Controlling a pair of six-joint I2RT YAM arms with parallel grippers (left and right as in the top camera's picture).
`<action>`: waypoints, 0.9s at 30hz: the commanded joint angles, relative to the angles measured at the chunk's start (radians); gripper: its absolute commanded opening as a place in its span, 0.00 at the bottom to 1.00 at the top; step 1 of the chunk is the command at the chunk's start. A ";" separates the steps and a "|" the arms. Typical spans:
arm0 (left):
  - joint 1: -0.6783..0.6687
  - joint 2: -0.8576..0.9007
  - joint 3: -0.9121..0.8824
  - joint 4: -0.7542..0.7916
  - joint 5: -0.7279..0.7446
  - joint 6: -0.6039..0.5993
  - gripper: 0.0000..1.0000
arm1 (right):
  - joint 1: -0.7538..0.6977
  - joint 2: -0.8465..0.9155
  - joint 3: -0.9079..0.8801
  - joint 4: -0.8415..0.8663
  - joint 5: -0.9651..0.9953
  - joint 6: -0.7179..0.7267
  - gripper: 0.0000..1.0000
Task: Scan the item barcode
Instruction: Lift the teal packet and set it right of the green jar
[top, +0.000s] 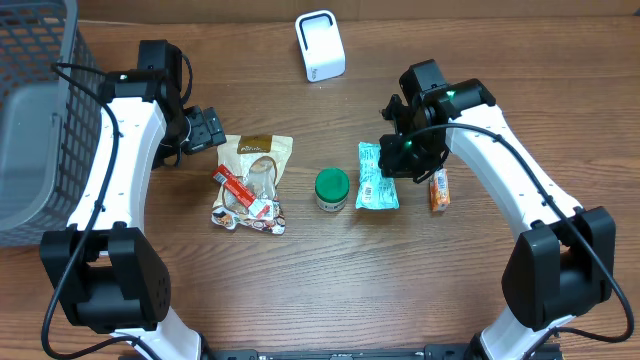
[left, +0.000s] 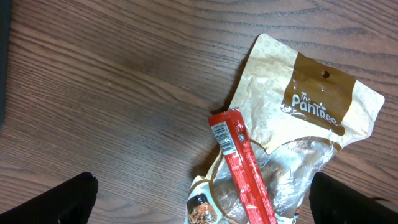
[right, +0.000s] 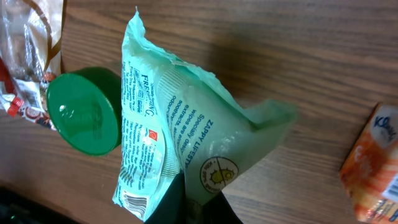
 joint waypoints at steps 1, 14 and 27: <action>0.000 -0.006 0.017 0.002 -0.005 0.015 1.00 | -0.003 -0.037 -0.029 0.031 0.017 -0.007 0.07; 0.000 -0.006 0.017 0.002 -0.005 0.015 1.00 | -0.003 -0.037 -0.219 0.239 0.165 -0.007 0.07; 0.000 -0.006 0.016 0.002 -0.005 0.015 0.99 | -0.003 -0.037 -0.256 0.293 0.193 0.040 0.39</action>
